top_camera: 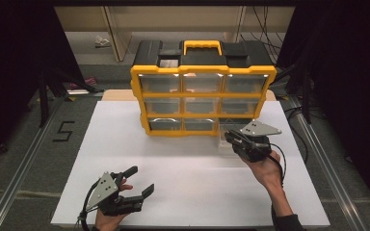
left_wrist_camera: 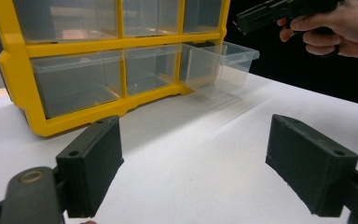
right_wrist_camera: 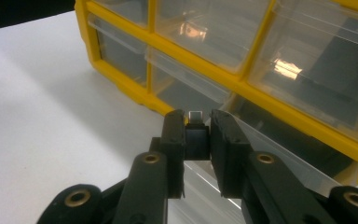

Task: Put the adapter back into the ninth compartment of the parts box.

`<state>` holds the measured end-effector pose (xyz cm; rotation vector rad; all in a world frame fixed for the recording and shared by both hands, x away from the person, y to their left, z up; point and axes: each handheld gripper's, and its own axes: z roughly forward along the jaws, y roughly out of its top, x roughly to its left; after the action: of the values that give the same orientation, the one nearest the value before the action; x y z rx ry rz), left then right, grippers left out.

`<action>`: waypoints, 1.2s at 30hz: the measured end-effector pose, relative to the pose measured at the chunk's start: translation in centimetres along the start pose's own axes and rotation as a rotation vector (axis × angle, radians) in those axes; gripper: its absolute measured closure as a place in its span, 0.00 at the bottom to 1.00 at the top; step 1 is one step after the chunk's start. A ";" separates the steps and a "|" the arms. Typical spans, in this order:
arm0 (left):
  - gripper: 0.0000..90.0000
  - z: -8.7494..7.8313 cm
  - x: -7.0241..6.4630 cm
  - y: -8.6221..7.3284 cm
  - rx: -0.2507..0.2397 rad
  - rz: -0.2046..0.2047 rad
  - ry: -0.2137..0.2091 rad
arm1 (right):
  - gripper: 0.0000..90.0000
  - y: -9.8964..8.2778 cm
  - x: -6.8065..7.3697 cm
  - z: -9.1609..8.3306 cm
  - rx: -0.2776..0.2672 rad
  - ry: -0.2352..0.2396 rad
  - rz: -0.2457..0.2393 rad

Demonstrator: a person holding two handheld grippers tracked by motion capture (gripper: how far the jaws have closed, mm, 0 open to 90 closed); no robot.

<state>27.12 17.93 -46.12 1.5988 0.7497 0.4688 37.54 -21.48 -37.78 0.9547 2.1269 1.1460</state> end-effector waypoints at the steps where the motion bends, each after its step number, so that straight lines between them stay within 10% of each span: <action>1: 0.20 0.0 0.0 0.0 0.000 0.000 0.000 | 0.85 0.0 -0.1 0.0 0.001 -0.001 0.004; 36: 0.20 0.0 0.0 0.0 -0.008 -0.002 0.003 | 0.85 -0.8 -2.7 1.5 0.006 -0.037 0.070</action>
<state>27.10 17.96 -46.15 1.5902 0.7509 0.4720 39.98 -23.16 -38.89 1.0534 2.0834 1.1469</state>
